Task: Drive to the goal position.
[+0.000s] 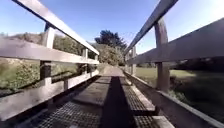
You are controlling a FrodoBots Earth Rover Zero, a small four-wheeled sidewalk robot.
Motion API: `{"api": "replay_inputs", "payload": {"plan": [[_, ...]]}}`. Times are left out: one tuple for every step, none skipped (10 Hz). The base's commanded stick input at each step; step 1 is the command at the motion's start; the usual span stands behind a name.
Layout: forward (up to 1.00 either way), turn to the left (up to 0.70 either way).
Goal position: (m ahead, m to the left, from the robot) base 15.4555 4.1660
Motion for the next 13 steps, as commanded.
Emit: {"api": "replay_inputs", "payload": {"plan": [[0.50, 0.00], [0.50, 0.00], [0.50, 0.00], [0.50, 0.00], [0.50, 0.00], [0.50, 0.00], [0.50, 0.00], [0.50, 0.00], [0.50, 0.00], [0.50, 0.00], [0.50, 0.00], [0.50, -0.03], [0.50, -0.18]]}}
